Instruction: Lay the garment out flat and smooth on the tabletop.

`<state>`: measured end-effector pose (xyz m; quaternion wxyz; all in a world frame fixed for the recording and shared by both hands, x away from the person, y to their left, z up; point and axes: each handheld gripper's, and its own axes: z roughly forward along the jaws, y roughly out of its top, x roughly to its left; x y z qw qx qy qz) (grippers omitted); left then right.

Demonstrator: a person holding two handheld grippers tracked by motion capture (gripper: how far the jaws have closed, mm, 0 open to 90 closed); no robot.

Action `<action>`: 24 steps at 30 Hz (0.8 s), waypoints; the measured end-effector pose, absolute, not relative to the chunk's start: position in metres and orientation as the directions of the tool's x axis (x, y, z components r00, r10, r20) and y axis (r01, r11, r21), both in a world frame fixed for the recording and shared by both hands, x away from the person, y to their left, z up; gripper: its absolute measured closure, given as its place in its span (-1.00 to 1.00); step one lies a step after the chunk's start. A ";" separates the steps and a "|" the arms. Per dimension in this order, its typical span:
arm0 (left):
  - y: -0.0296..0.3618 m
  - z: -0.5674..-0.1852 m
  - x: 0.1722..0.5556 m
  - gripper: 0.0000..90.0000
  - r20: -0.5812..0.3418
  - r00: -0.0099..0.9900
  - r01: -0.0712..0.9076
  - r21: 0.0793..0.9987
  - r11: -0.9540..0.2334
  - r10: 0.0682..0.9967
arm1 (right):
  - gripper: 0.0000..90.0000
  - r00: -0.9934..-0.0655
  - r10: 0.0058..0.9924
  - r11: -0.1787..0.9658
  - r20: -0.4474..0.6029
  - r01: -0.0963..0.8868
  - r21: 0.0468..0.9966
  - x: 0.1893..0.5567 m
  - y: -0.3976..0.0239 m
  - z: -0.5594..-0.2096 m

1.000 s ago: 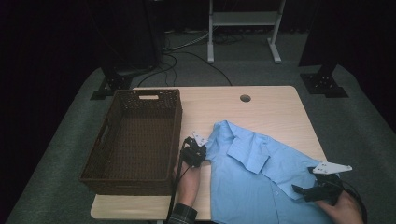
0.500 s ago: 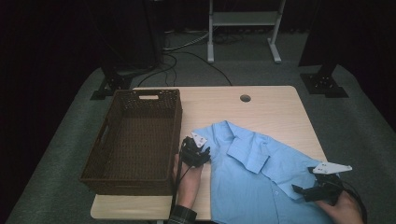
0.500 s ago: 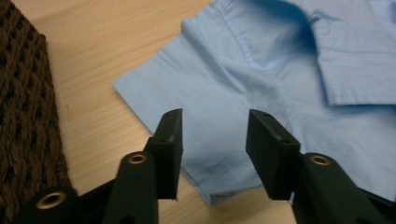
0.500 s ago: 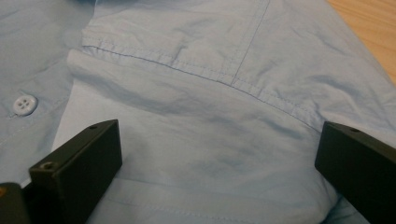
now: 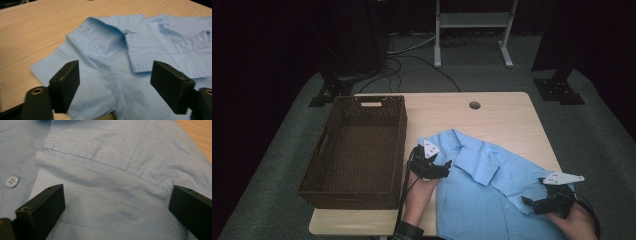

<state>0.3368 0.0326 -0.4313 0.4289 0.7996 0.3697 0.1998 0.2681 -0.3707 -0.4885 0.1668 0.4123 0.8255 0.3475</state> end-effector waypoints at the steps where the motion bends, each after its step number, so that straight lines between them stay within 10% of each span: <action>1: 0.032 -0.431 0.336 -0.58 0.004 0.654 0.413 0.836 -0.361 0.756 | -1.00 -0.607 0.795 0.422 0.008 0.562 0.712 0.269 -0.369 -0.489; 24: 0.036 -0.447 0.331 -1.00 -0.066 0.748 0.419 0.819 -0.393 0.661 | -1.00 -0.627 0.779 0.448 0.008 0.565 0.693 0.274 -0.314 -0.486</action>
